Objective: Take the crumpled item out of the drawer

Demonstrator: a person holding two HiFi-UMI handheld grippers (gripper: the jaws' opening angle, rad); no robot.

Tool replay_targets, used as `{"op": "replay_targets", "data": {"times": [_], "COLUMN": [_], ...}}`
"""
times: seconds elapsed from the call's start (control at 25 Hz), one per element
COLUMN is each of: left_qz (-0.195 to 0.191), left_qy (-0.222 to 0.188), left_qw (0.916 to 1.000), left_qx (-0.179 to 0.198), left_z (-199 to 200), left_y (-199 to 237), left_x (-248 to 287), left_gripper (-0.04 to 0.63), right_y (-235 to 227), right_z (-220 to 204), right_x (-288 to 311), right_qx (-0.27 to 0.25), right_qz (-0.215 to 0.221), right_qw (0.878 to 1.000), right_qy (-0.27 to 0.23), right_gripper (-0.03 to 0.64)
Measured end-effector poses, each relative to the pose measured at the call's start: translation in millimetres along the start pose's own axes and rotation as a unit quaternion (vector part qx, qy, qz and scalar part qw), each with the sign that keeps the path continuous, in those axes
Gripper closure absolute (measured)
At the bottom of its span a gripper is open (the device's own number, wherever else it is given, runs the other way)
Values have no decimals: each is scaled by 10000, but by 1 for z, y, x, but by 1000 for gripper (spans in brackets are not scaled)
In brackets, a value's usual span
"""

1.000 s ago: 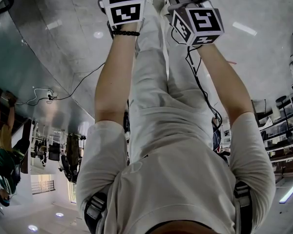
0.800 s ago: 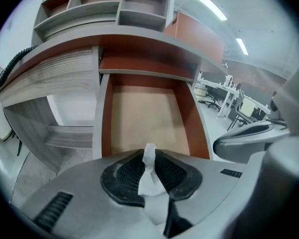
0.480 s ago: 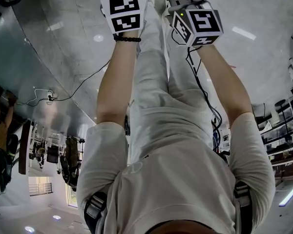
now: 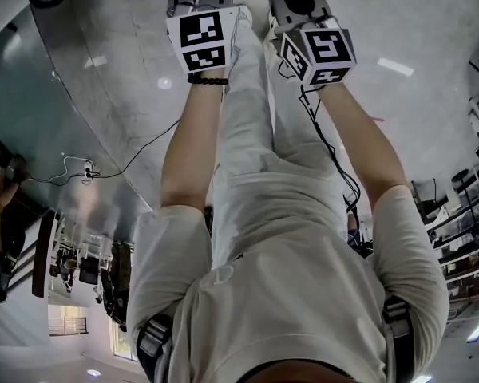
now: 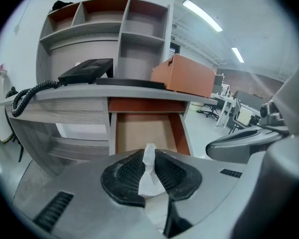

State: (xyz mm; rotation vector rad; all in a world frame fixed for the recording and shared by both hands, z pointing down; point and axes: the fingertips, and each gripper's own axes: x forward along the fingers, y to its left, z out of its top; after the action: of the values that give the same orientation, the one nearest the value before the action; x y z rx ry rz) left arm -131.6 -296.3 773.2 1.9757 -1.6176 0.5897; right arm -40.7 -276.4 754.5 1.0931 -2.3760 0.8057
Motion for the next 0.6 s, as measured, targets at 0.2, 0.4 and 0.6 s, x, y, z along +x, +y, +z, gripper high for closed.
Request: {"op": "replay_targets", "data": {"times": [0.2, 0.4, 0.6], "left_qz": [23, 8, 15], "left_qy": [-134, -322, -598], "left_qw": [9999, 9994, 9982], "left_qx": [39, 113, 20], "left_z": [37, 76, 109], "left_y": [6, 15, 27], "left_x": [-42, -76, -111], "left_gripper": [536, 537, 537], "right_y": [22, 46, 69], "right_z": [35, 77, 111], "right_x": [-32, -50, -67], "right_qx": [-26, -136, -297], "right_qz": [-26, 25, 15], "right_qw": [10000, 9997, 9988], "right_qy": [-58, -215, -396], "right_gripper": [617, 617, 617]}}
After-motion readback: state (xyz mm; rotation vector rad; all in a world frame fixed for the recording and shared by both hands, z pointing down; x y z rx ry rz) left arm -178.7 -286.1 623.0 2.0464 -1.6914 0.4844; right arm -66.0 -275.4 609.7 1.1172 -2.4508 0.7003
